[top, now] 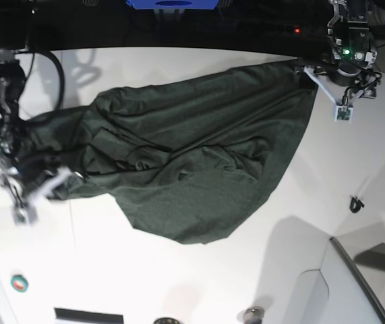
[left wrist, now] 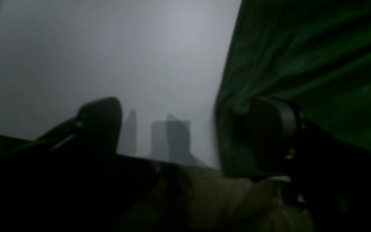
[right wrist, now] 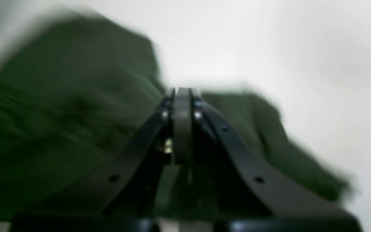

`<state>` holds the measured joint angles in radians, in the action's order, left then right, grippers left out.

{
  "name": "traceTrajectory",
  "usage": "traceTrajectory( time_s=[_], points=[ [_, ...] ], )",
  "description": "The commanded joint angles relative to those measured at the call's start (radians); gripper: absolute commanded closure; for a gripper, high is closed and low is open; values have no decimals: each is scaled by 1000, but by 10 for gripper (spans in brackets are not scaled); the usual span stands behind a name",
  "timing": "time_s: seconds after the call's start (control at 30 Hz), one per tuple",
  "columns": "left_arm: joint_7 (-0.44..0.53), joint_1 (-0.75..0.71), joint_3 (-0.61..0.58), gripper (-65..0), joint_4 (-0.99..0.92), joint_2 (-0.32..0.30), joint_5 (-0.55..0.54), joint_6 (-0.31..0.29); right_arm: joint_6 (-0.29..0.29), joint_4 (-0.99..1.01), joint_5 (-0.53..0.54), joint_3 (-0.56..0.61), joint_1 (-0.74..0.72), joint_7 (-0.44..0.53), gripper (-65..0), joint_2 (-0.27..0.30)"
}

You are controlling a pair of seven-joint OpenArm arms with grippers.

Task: Layout the t-shirt on the table in an organized manner, then fold the t-shirt properly
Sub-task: 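Drag the grasped fabric outward away from the left gripper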

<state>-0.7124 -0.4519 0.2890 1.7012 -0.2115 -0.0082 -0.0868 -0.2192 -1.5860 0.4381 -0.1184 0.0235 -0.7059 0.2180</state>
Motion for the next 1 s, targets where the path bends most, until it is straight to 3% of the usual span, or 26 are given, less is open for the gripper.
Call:
traceTrajectory(
  time_s=[0.0, 0.03, 0.1, 0.27, 0.33, 0.37, 0.4, 0.67, 0.77, 0.87, 0.9, 0.97],
  points=[
    [17, 0, 5, -466, 30, 1, 3, -6, -7, -7, 26, -14, -15, 24, -8, 7],
    [17, 0, 5, -405, 40, 7, 3, -24, -6, 5, 26, -28, 0, 24, 0, 4],
    [17, 5, 5, -290, 47, 19, 3, -63, -1, 13, 26, -43, 26, 35, -56, -1],
    [17, 11, 5, -137, 35, 25, 3, -175, 1, 17, 24, -40, 85, 122, -378, -2],
    [17, 11, 5, -56, 27, 25, 1, -176, 1, 26, 24, -40, 88, 127, -446, -2],
    [17, 11, 5, -7, 21, 25, 1, -176, -3, 48, 24, -39, 85, 127, -446, -2],
    [17, 11, 5, 0, 15, 27, 1, -176, -4, 74, 24, -39, 80, 131, -446, -2],
    [18, 26, 6, 0, -69, 39, 3, -176, -6, 302, 24, 26, -35, 136, -441, 1],
    [20, 31, 6, 0, -112, 39, 7, -176, -6, 333, 24, 52, -47, 183, -318, 5],
    [60, 29, 6, 0, -149, 36, 12, -176, -6, 339, 24, 56, -53, 210, -27, 7],
    [78, 26, 6, 0, -166, 34, 12, -176, -4, 341, 24, 56, -63, 210, 0, 8],
    [102, 26, 13, 0, -207, 33, 14, -176, 1, 341, 24, 53, -87, 194, -36, 31]
  ],
)
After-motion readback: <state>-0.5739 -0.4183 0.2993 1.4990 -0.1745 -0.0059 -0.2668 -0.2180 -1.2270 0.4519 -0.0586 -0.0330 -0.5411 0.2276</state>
